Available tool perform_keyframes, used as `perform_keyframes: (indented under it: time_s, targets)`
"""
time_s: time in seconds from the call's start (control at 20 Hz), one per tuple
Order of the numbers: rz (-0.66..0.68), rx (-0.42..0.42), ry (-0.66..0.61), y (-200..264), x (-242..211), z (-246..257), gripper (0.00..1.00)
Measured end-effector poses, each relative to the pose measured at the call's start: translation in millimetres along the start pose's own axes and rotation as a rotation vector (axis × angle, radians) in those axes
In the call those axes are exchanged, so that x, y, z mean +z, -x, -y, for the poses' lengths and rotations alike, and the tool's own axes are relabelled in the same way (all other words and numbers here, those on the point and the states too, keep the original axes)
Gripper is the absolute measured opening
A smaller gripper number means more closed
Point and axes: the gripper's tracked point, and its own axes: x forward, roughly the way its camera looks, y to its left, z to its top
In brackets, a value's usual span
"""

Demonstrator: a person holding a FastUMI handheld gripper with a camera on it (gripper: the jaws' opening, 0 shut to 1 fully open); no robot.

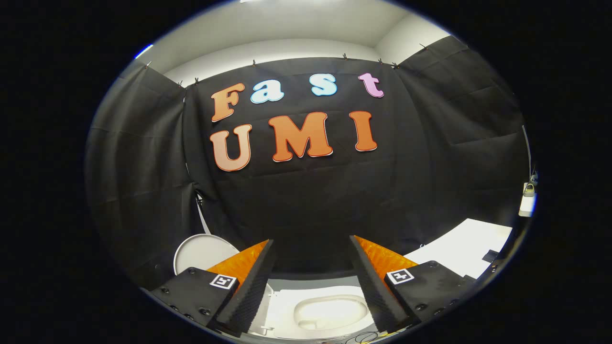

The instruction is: Open the toilet lid.

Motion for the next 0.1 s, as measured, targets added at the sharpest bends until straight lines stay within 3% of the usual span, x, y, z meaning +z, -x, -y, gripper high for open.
perform_keyframes:
  time_s: [0.1]
  targets:
    - [0.000, 0.000, 0.001, -1.3, 0.7, -0.4, 0.98]
